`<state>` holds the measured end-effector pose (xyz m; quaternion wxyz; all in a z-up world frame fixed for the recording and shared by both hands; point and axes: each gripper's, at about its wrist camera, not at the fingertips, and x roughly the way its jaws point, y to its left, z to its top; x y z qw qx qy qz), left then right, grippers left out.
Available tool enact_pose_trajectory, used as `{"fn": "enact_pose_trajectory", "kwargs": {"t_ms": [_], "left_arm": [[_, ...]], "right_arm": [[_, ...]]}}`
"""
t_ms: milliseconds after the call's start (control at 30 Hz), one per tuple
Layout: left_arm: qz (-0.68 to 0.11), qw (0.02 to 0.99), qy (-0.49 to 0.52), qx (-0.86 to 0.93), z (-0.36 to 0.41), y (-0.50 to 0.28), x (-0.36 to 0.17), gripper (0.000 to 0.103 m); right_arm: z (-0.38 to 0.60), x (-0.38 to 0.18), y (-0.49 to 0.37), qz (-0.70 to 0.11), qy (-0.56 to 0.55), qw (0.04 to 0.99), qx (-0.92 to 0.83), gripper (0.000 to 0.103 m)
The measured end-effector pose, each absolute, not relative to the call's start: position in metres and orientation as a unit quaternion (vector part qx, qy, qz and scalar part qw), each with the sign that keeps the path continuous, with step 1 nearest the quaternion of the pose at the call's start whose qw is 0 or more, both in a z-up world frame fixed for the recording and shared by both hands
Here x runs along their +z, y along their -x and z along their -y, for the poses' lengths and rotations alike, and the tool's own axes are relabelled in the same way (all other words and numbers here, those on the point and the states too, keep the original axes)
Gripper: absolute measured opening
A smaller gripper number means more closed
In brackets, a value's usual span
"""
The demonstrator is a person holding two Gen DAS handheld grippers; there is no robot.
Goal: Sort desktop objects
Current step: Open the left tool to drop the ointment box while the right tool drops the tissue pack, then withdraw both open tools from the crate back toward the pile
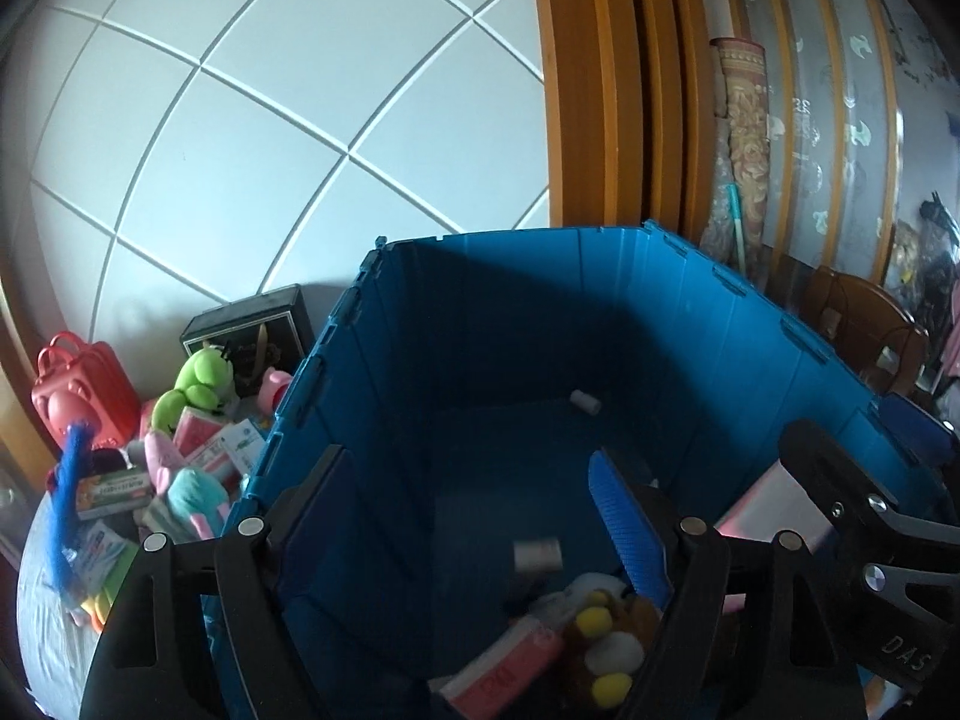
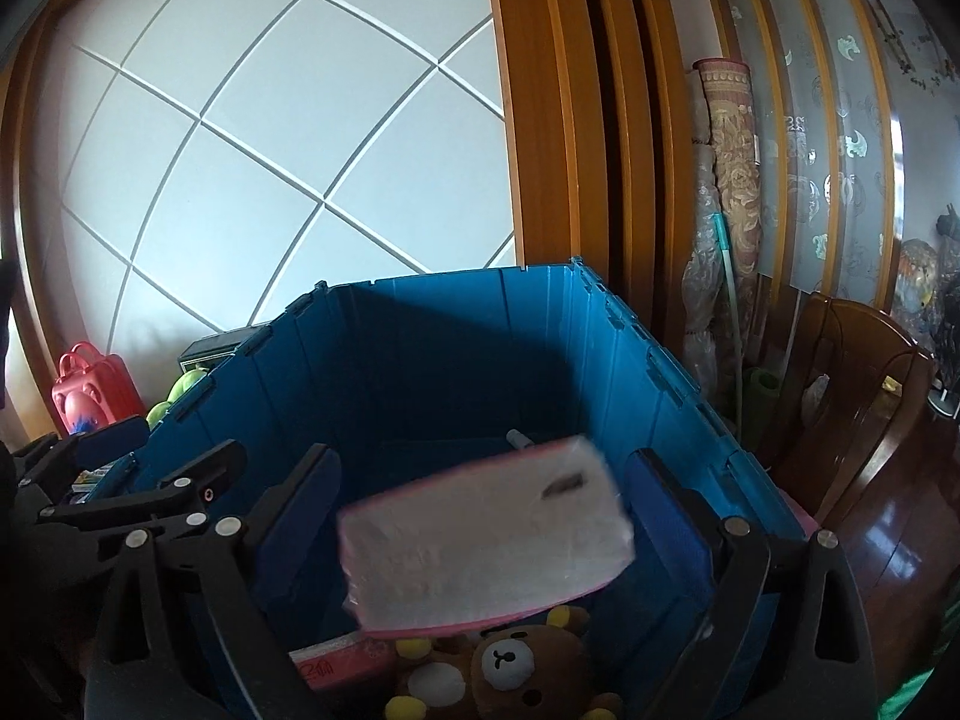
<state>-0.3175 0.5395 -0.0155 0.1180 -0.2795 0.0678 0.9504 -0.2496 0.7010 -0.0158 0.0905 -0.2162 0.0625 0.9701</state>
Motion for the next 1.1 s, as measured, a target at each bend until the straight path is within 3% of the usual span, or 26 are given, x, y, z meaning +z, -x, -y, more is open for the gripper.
{"fn": "enact_pose_trajectory", "kwargs": {"t_ms": [800, 1100], "left_arm": [[-0.045, 0.106, 0.254, 0.960, -0.531, 0.307, -0.013, 0.082], [-0.023, 0.062, 0.254, 0.965, -0.464, 0.289, -0.009, 0.086]], "right_arm": [[-0.701, -0.024, 0.253, -0.059, 0.228, 0.117, 0.965, 0.103], [-0.699, -0.024, 0.252, -0.086, 0.230, 0.121, 0.962, 0.103]]}}
